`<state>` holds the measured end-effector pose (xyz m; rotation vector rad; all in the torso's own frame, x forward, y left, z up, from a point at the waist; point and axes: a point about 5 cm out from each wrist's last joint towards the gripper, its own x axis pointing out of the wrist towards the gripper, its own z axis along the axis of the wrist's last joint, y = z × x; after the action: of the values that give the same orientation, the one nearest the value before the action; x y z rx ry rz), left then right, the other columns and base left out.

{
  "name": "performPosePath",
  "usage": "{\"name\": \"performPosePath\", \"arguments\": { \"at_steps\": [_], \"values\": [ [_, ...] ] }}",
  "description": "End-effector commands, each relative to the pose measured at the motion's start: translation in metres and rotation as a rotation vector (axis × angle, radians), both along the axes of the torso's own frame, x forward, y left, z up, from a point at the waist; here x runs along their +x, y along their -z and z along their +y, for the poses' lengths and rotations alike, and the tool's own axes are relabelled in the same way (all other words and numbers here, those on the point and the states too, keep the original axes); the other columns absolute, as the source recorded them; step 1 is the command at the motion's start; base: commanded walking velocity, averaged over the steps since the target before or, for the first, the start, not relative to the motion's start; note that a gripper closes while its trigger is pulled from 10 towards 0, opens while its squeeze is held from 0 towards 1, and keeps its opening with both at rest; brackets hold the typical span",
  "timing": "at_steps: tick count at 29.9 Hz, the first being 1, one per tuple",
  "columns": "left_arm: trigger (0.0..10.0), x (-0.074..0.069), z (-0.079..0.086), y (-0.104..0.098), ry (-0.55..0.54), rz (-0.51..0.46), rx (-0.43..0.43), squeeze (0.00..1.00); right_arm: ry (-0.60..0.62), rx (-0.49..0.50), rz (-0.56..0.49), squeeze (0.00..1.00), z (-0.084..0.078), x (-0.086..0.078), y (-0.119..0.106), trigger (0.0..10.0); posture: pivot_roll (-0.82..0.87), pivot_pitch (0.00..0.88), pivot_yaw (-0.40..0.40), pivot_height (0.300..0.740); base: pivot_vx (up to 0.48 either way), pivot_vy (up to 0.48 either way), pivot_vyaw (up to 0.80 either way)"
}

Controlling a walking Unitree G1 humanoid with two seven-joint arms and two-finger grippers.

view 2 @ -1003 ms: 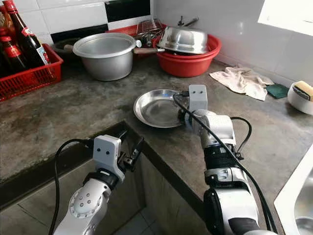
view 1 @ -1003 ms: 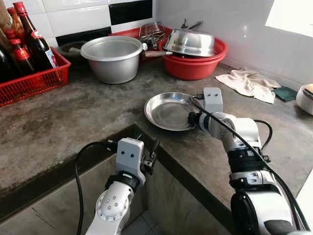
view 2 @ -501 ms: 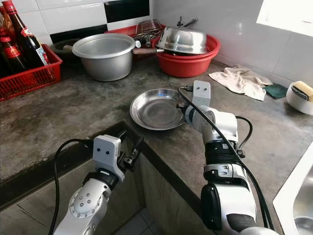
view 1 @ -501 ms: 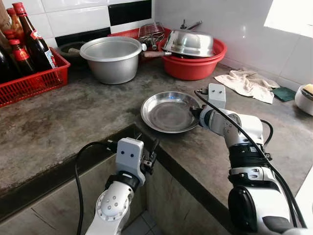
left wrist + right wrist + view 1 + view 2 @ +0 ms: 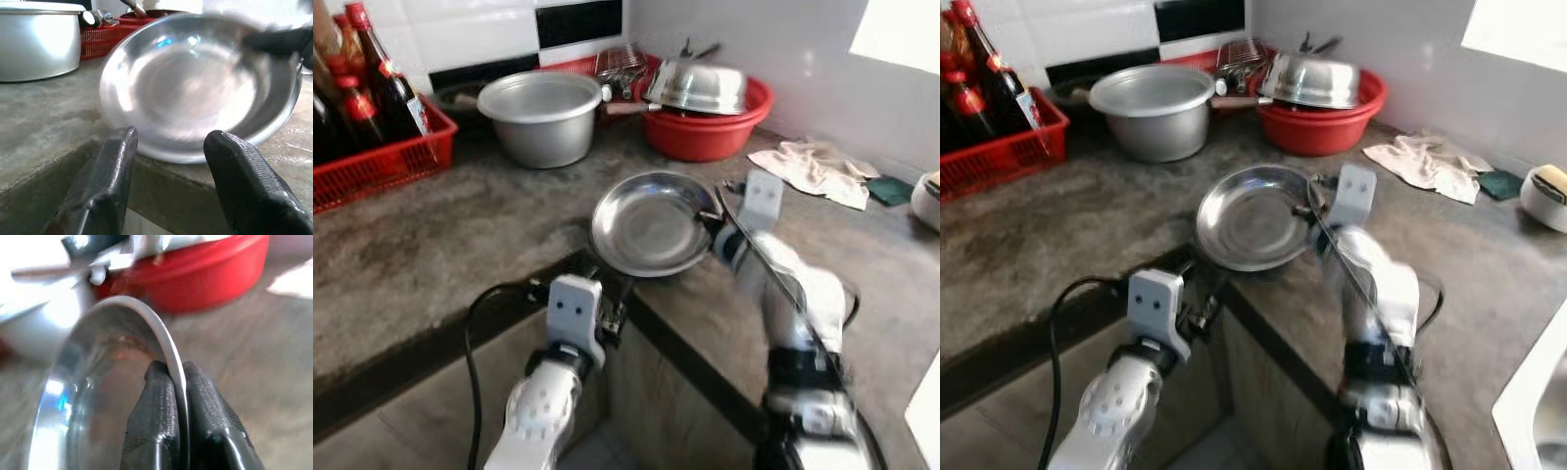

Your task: Kitchen organization

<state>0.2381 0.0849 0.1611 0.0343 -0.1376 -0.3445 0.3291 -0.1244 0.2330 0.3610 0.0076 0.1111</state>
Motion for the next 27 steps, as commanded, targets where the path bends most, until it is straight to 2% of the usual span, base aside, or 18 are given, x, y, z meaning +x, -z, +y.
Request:
{"name": "performPosePath", "arguments": {
  "at_steps": [1, 8, 11, 12, 13, 16, 23, 27],
  "values": [
    [10.0, 0.0, -0.001, 0.0, 0.005, -0.002, 0.003, 0.0, 0.014, 0.025, -0.028, 0.0, 0.002, -0.005, -0.002, 0.0, 0.08, 0.033, -0.039, 0.74, 0.0, 0.0, 0.0],
    [10.0, 0.001, -0.001, 0.0, 0.009, -0.004, 0.007, 0.0, 0.019, 0.018, -0.026, 0.0, 0.001, -0.003, -0.001, 0.0, 0.09, 0.028, -0.038, 0.74, 0.0, 0.0, 0.0],
    [10.0, 0.001, 0.0, -0.001, 0.004, -0.006, 0.006, 0.0, 0.053, -0.015, -0.058, 0.0, -0.005, -0.001, -0.005, 0.0, 0.09, 0.025, -0.044, 0.74, 0.0, 0.0, 0.0],
    [10.0, 0.001, 0.001, -0.002, 0.001, -0.007, -0.001, 0.0, 0.083, -0.03, -0.105, 0.0, -0.011, -0.005, -0.009, 0.0, 0.09, 0.033, -0.043, 0.74, 0.0, 0.0, 0.0],
    [10.0, 0.001, 0.002, -0.004, -0.004, -0.014, -0.015, 0.0, 0.123, -0.067, -0.198, 0.0, -0.018, -0.019, -0.016, 0.0, 0.09, 0.036, -0.041, 0.74, 0.0, 0.0, 0.0],
    [10.0, 0.002, 0.003, -0.006, -0.006, -0.019, -0.018, 0.0, 0.142, -0.098, -0.247, 0.0, -0.019, -0.029, -0.02, 0.0, 0.08, 0.039, -0.037, 0.74, 0.0, 0.0, 0.0],
    [10.0, 0.003, 0.0, -0.006, 0.007, -0.018, -0.023, 0.0, 0.15, -0.145, -0.274, 0.0, -0.015, -0.036, -0.021, 0.0, 0.07, 0.04, -0.029, 0.74, 0.0, 0.48, -0.78],
    [10.0, 0.004, 0.001, -0.007, 0.007, -0.02, -0.019, 0.0, 0.162, -0.223, -0.311, 0.0, -0.013, -0.041, -0.021, 0.0, 0.08, 0.042, -0.028, 0.74, 0.0, 0.48, -0.77]
  ]
}}
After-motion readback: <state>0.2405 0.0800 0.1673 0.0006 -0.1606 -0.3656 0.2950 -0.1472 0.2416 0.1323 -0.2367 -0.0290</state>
